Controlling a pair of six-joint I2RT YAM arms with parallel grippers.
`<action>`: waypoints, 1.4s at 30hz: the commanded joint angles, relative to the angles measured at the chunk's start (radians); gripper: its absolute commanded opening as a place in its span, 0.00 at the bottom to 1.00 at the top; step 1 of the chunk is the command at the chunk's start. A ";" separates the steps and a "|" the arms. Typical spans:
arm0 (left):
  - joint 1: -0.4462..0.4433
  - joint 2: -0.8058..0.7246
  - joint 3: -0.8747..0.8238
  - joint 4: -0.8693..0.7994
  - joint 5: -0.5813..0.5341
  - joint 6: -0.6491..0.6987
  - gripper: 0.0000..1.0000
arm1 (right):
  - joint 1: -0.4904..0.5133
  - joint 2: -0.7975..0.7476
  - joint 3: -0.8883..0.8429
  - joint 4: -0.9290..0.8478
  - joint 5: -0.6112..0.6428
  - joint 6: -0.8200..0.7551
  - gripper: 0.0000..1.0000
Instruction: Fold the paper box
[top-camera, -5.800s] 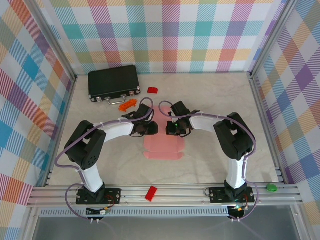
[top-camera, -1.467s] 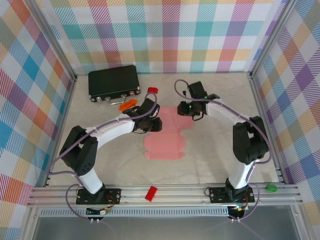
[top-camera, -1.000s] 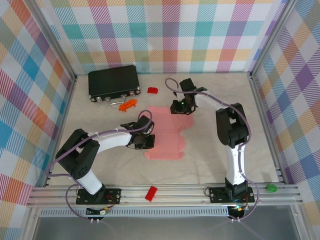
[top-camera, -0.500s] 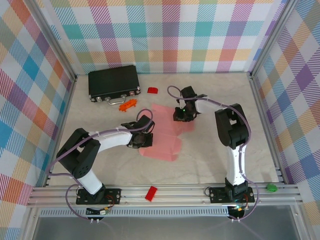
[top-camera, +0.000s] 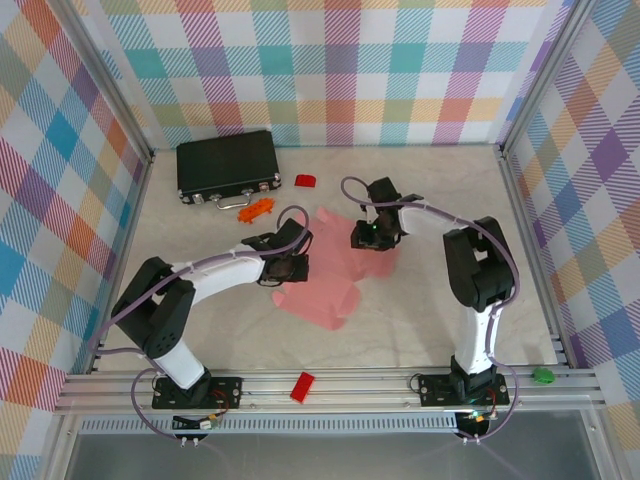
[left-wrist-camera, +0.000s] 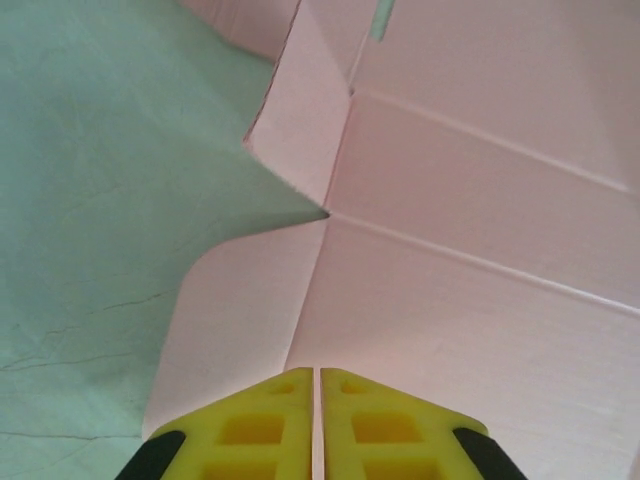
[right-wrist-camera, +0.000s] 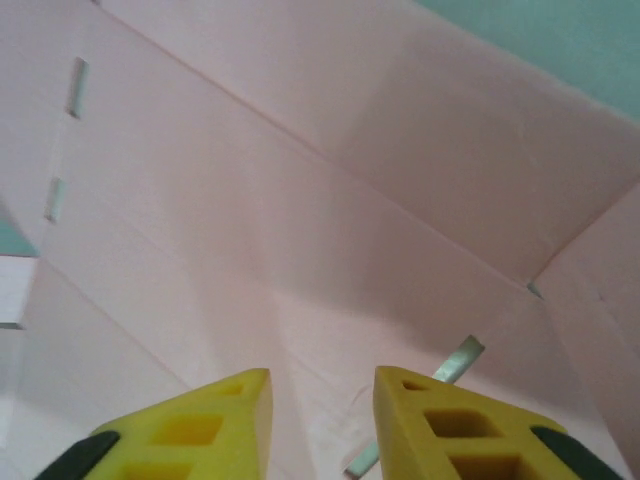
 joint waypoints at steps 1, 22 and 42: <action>-0.010 -0.051 0.012 -0.011 0.031 0.011 0.11 | 0.001 -0.037 0.098 -0.040 0.016 -0.064 0.43; -0.015 0.088 -0.094 0.243 0.226 -0.157 0.00 | -0.102 0.327 0.552 -0.299 -0.126 -0.640 0.62; -0.015 0.101 -0.146 0.235 0.192 -0.179 0.00 | -0.107 0.481 0.724 -0.446 -0.156 -0.745 0.61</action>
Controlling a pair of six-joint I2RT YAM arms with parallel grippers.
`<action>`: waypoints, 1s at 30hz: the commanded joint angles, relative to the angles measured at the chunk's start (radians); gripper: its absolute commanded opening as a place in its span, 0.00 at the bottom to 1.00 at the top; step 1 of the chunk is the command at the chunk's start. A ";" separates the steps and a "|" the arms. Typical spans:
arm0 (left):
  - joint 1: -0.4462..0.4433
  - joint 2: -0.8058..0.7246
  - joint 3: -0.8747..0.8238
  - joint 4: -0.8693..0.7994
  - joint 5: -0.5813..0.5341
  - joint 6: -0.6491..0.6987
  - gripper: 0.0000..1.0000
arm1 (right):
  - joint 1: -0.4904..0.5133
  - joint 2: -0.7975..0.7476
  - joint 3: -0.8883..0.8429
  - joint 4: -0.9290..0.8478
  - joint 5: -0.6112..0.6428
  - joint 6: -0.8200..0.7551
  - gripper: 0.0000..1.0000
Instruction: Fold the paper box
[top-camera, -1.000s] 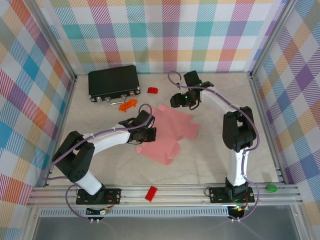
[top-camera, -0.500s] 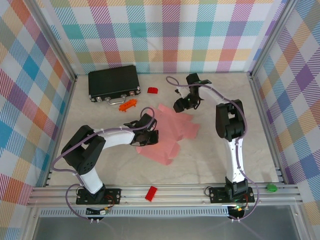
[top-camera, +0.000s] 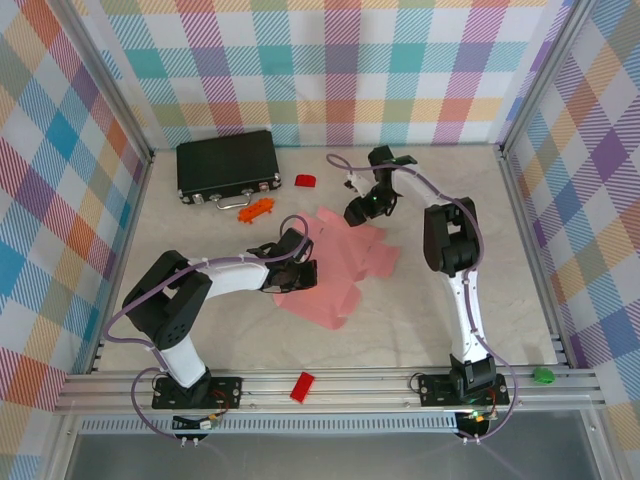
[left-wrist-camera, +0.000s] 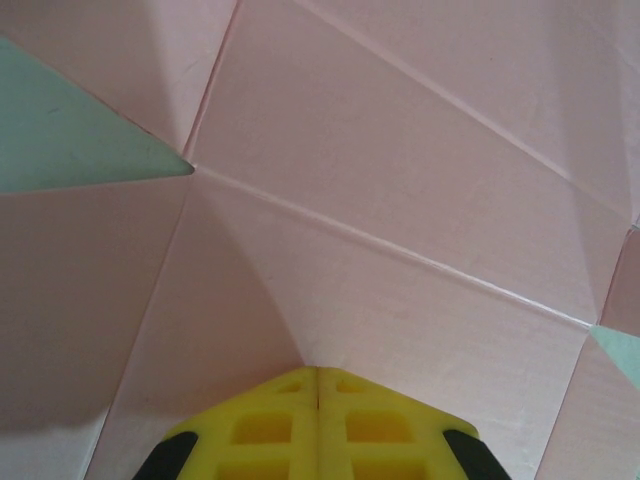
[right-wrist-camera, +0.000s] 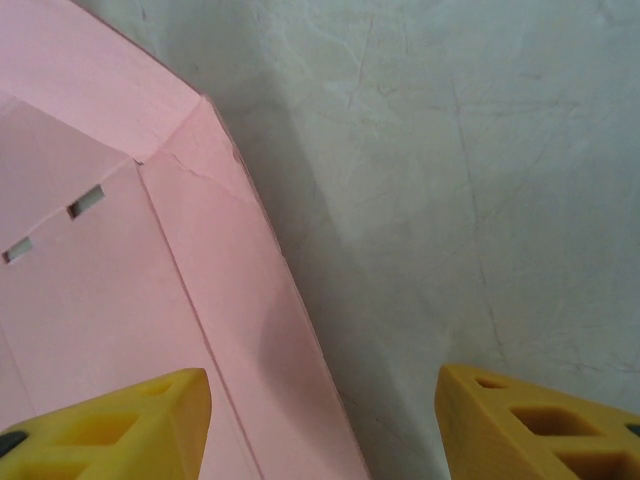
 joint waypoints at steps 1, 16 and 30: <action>-0.014 0.011 -0.036 -0.038 -0.018 -0.009 0.00 | -0.003 0.020 0.035 -0.060 -0.009 -0.041 0.61; -0.016 0.009 -0.037 -0.047 -0.026 -0.007 0.00 | -0.003 0.051 0.078 -0.172 -0.092 -0.113 0.49; -0.016 0.011 -0.037 -0.047 -0.027 -0.007 0.00 | 0.000 0.004 0.064 -0.157 -0.113 -0.142 0.33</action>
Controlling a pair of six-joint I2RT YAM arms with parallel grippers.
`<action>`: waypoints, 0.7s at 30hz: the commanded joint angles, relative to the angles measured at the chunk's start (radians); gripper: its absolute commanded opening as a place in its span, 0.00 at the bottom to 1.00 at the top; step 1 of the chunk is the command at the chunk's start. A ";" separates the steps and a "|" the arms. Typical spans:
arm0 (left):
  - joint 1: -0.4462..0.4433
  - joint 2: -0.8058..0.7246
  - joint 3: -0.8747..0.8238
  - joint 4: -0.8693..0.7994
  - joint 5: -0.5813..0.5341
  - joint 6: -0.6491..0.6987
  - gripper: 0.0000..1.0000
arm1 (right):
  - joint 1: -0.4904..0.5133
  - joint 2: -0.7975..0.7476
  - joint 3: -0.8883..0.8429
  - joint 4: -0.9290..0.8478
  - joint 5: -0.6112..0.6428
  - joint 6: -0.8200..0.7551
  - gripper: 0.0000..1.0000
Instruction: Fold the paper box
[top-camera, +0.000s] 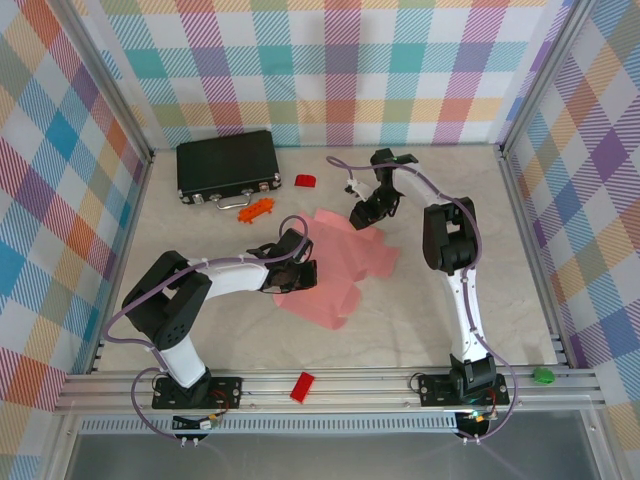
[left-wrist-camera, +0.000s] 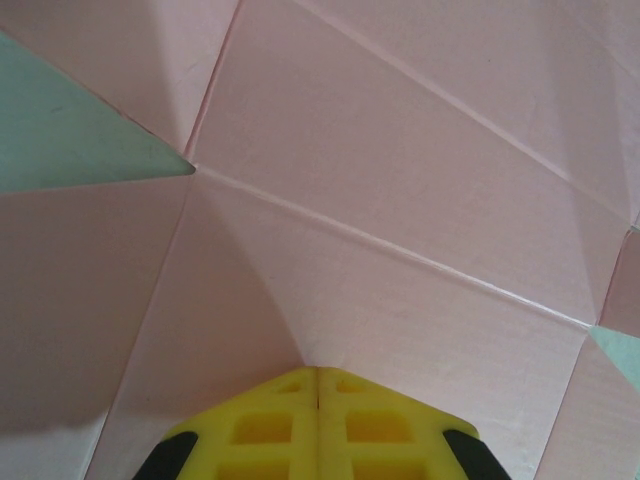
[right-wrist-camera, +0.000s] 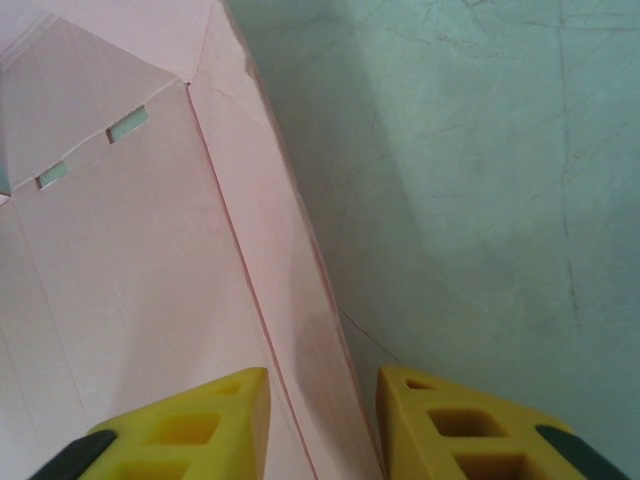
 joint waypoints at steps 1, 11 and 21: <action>-0.015 0.013 -0.031 -0.055 -0.025 -0.004 0.00 | 0.009 -0.038 0.006 -0.027 -0.053 -0.033 0.32; -0.015 0.017 -0.030 -0.055 -0.024 -0.003 0.00 | 0.027 -0.103 -0.048 -0.007 -0.071 -0.115 0.31; -0.016 0.018 -0.031 -0.055 -0.026 -0.002 0.00 | 0.045 -0.118 -0.043 -0.023 -0.016 -0.147 0.33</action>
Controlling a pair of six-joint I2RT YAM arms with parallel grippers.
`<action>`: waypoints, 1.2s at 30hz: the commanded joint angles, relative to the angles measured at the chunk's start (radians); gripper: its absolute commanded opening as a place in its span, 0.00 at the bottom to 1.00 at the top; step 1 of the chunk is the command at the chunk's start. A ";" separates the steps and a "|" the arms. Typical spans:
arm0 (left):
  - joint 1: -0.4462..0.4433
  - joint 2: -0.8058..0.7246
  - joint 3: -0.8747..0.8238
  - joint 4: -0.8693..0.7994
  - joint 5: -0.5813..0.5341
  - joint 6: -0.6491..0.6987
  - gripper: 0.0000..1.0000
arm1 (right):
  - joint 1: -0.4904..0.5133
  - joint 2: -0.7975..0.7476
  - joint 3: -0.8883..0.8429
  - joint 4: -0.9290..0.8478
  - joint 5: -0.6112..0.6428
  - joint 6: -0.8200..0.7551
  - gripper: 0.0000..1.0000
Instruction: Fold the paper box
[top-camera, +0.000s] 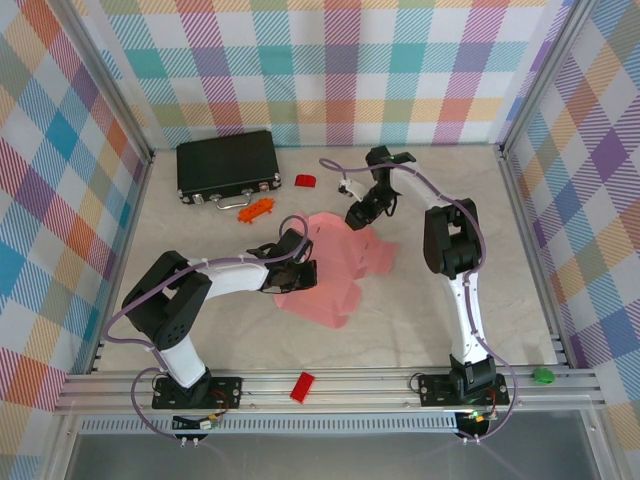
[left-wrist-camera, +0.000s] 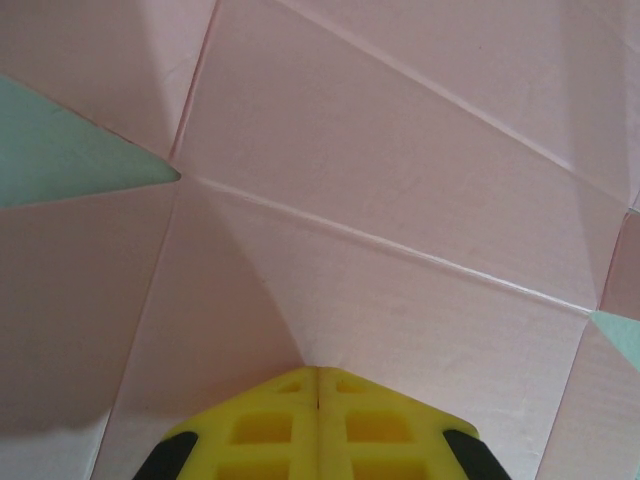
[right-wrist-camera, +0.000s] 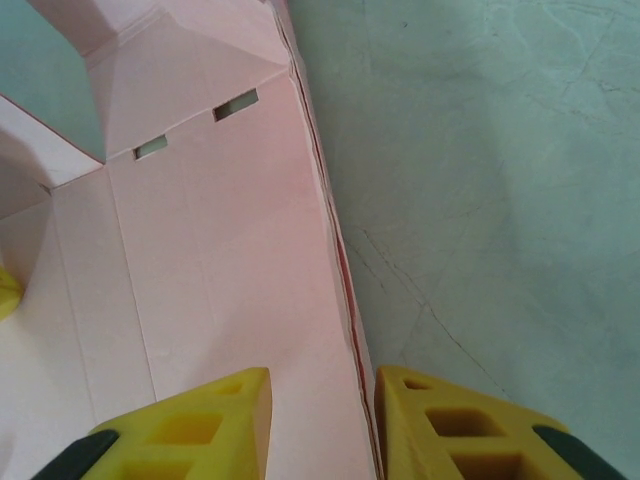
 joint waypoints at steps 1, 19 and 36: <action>-0.015 0.019 -0.031 -0.056 -0.026 -0.002 0.00 | 0.013 -0.046 -0.006 -0.016 0.018 -0.035 0.32; -0.016 0.026 -0.029 -0.052 -0.030 -0.002 0.00 | 0.044 -0.152 -0.144 0.166 0.126 -0.101 0.10; -0.013 0.123 0.090 0.035 -0.120 0.015 0.00 | 0.121 -0.428 -0.512 0.534 0.273 -0.210 0.00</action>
